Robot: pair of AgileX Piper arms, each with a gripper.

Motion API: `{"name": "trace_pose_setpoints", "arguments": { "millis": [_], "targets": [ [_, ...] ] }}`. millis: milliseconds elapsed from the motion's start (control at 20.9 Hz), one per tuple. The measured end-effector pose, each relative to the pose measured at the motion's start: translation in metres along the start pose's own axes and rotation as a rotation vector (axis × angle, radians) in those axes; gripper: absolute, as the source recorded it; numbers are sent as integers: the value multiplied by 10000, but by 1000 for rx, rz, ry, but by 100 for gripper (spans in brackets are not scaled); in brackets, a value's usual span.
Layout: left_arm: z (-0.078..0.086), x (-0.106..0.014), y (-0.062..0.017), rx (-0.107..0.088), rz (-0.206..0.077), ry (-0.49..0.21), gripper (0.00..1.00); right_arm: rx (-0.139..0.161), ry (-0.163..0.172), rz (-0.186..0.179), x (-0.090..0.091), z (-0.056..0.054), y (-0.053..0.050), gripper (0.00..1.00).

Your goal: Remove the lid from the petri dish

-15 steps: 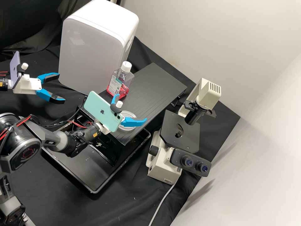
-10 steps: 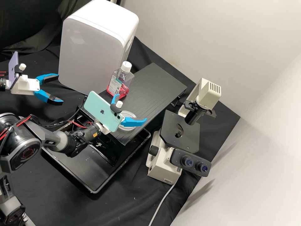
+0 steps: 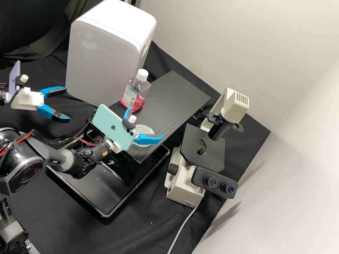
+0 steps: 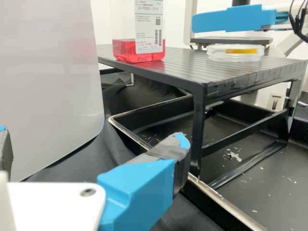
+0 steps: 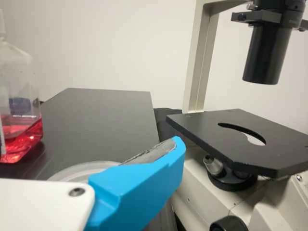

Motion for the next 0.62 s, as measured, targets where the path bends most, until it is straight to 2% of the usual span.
{"name": "trace_pose_setpoints", "arguments": {
  "millis": [144,240,383,623],
  "targets": [
    [19,-2,-8,0,-3,-5,100,-1,0,4,-90,24,-10,100],
    [46,0,-15,1,-5,-15,100,-3,2,24,-159,55,9,100],
    [67,1,-55,3,-21,-23,100,-4,-10,32,-240,110,7,100],
    [76,-8,-73,3,-29,-26,100,-6,-22,20,-324,164,-43,100]
  ]
}}
